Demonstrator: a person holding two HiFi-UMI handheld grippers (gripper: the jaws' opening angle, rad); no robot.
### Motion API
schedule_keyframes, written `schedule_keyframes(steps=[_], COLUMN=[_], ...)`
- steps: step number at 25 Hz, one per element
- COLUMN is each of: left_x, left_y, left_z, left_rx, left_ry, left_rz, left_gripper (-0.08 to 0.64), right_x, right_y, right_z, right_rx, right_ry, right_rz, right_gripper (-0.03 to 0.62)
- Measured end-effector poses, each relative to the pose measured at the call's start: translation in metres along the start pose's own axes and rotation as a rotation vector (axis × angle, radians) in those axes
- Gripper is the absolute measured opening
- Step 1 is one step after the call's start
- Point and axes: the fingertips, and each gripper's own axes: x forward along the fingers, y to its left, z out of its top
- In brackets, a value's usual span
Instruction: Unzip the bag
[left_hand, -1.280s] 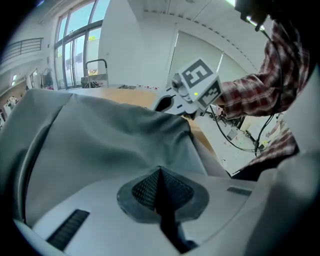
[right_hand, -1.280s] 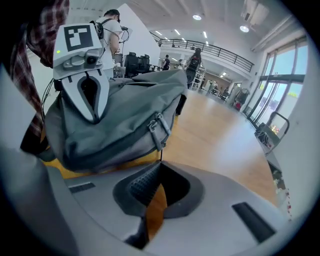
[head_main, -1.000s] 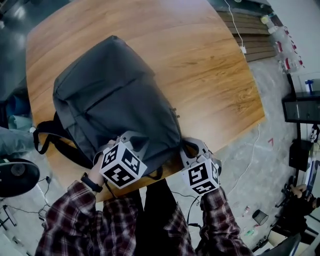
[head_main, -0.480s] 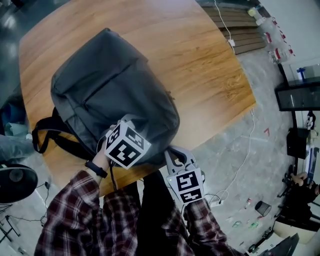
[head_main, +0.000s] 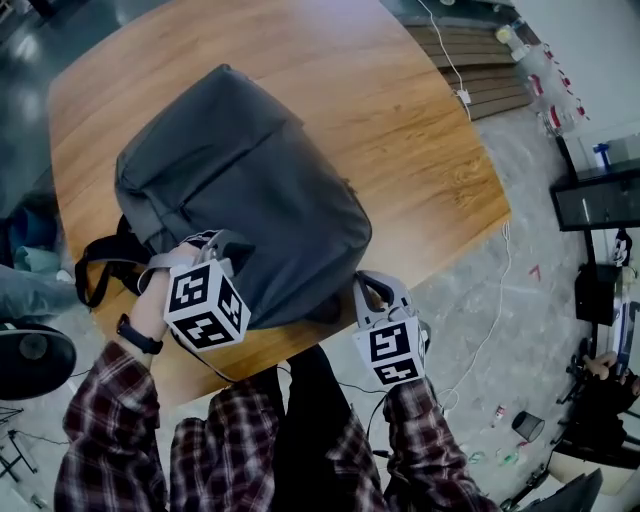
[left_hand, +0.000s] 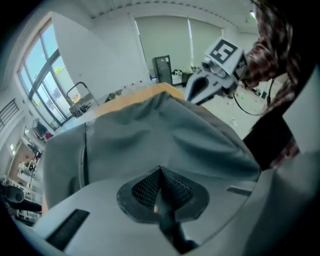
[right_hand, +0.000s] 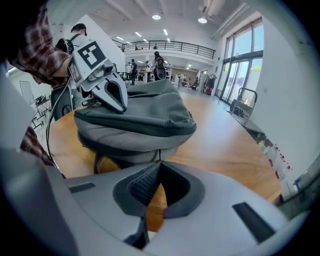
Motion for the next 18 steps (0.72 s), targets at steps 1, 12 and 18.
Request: schedule_keyframes(steps=[1, 12, 18], left_x=[0.001, -0.007, 0.009], left_y=[-0.002, -0.040, -0.044], left_z=[-0.011, -0.021, 0.008], left_rx=[0.013, -0.263, -0.342], left_ry=[0.018, 0.005, -0.073], left_rz=[-0.014, 0.082, 0.050], left_gripper=[0.009, 0.008, 0.008], right_x=[0.005, 0.066, 0.100], right_y=[-0.004, -0.027, -0.043], right_z=[0.002, 0.065, 0.100], right_rx=[-0.020, -0.267, -0.341], right_ry=[0.000, -0.039, -0.065], right_rz=[0.000, 0.024, 0.051], right_gripper=[0.010, 0.011, 0.011])
